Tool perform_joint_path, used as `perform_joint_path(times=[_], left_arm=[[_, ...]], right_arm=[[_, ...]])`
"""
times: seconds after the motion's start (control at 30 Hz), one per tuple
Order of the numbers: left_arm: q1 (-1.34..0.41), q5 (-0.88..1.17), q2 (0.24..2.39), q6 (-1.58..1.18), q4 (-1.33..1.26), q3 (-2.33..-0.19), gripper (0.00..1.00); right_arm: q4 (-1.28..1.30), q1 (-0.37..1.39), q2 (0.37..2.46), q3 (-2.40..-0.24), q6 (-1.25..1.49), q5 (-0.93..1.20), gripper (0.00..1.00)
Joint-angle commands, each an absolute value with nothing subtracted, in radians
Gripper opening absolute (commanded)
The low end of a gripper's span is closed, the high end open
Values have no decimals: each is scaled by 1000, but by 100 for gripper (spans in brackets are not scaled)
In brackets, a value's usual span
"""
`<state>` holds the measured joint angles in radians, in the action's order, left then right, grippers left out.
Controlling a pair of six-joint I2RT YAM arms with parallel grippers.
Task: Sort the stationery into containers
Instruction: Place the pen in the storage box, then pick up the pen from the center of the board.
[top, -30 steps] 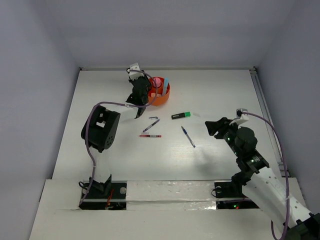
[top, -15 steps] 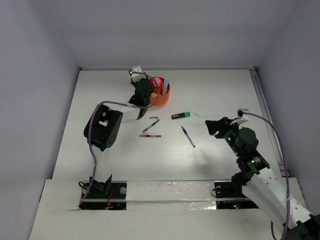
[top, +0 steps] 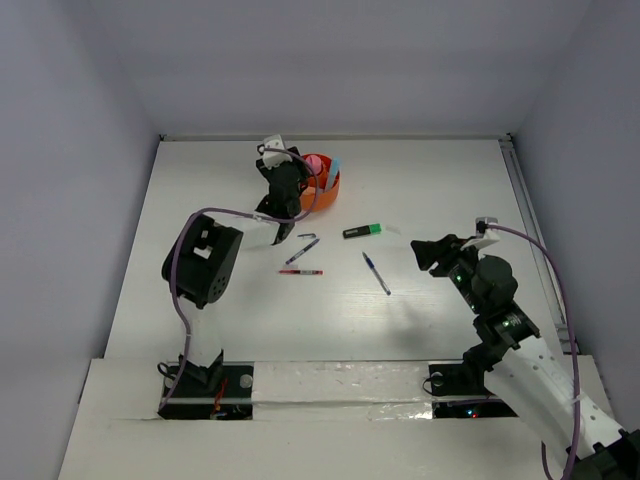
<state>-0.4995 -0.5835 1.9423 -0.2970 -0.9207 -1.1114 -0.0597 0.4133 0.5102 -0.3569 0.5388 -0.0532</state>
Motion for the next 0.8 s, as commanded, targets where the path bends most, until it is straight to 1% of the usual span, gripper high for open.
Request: perform_joint_path(times=[0.0, 0.1, 0.13, 0.23, 0.33, 0.37, 0.4, 0.43, 0.47, 0.57, 0.63, 0.73, 0.77], left_arm=[[-515, -606, 1806, -278, -997, -1092, 52], [-528, -595, 1718, -272, -994, -1059, 52], [-528, -585, 1660, -273, -985, -1042, 52], [-546, -427, 1556, -284, -916, -997, 51], [-597, -121, 1415, -259, -823, -904, 50], [-618, -67, 1399, -236, -802, -888, 50], [-682, -26, 1385, -209, -773, -879, 51], [-716, -12, 1376, -177, -734, -876, 52], [-750, 30, 1379, -123, -654, -883, 53], [-837, 95, 1425, -75, -540, -917, 57], [-847, 104, 1468, -51, -500, -943, 59], [-847, 104, 1592, -18, -413, -1037, 61], [-847, 94, 1668, -12, -350, -1105, 61]], right_arm=[[-91, 413, 500, -351, 525, -64, 55], [-89, 413, 499, -351, 525, -64, 55], [-87, 413, 500, -353, 526, -63, 55], [-71, 413, 508, -359, 526, -74, 55], [-39, 413, 515, -373, 531, -106, 54], [-31, 413, 518, -376, 534, -113, 54], [-25, 413, 518, -380, 537, -124, 54], [-20, 413, 515, -379, 540, -127, 54], [-18, 413, 514, -377, 543, -130, 54], [-3, 413, 497, -380, 551, -155, 54], [29, 413, 479, -382, 554, -182, 54], [44, 413, 463, -379, 558, -213, 54], [54, 413, 459, -380, 558, -216, 54]])
